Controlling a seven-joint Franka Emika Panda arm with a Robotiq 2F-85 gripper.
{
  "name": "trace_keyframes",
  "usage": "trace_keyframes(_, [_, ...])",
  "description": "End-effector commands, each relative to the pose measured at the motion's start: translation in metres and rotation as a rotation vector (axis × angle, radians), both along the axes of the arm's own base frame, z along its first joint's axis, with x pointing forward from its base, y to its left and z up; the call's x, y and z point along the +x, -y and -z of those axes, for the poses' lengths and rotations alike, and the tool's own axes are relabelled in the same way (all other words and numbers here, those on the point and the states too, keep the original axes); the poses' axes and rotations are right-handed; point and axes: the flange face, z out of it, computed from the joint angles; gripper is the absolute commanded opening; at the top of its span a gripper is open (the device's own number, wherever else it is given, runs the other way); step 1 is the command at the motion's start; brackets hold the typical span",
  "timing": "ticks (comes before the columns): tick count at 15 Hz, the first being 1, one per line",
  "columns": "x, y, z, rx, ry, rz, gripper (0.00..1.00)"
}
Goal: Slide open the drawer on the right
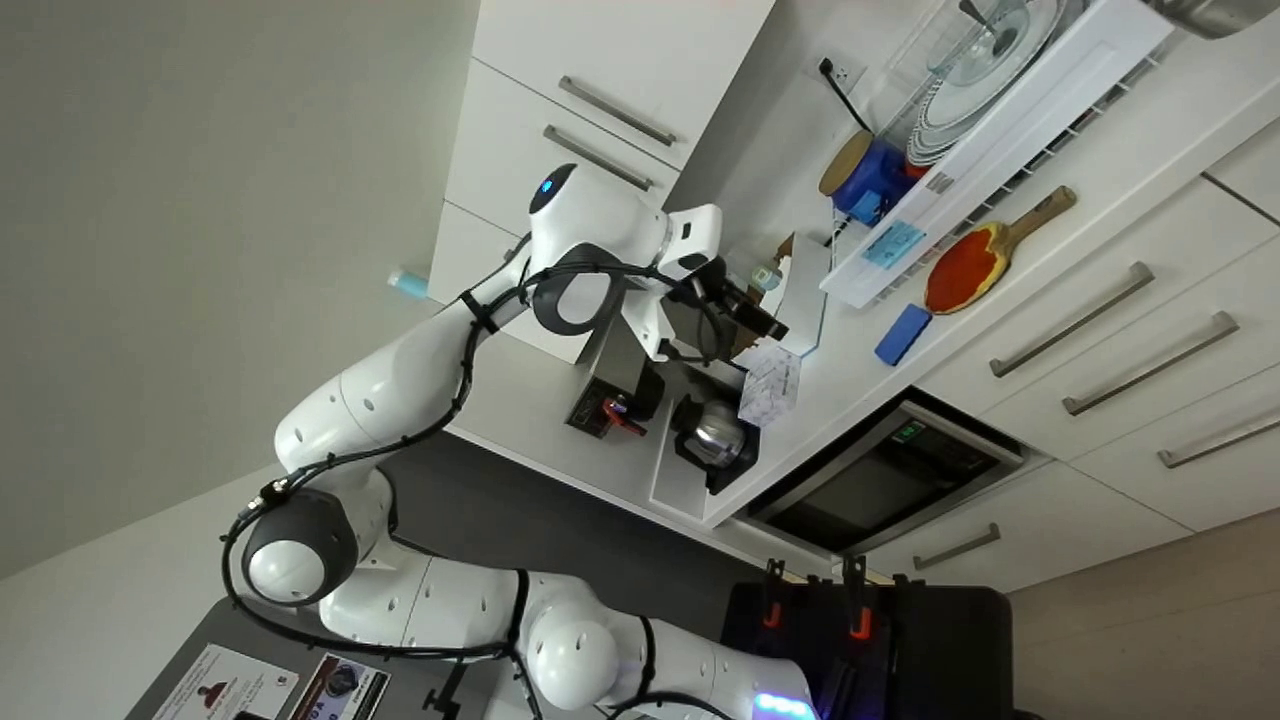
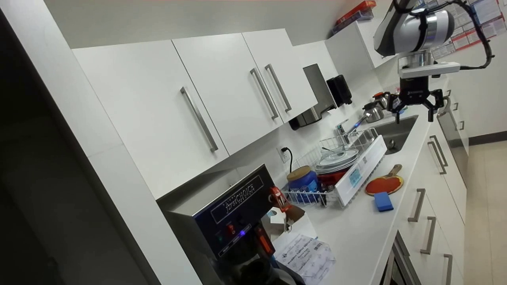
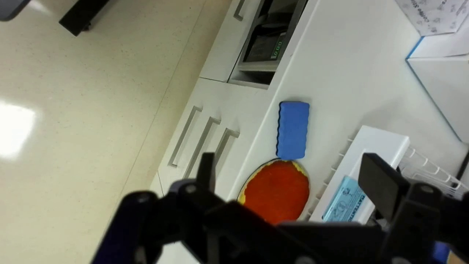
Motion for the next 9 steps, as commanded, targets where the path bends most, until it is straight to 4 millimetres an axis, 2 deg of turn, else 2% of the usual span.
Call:
trace_keyframes(1, [-0.003,0.060,0.028,-0.009,0.108,0.007,1.00])
trace_keyframes(4, [-0.006,0.092,0.066,0.013,0.196,0.011,1.00])
trace_keyframes(7, [0.001,0.104,0.103,0.092,0.244,0.010,1.00])
trace_keyframes(8, [-0.011,0.094,0.090,0.060,0.224,0.018,1.00])
trace_keyframes(9, [-0.009,0.098,0.102,0.069,0.225,0.018,1.00])
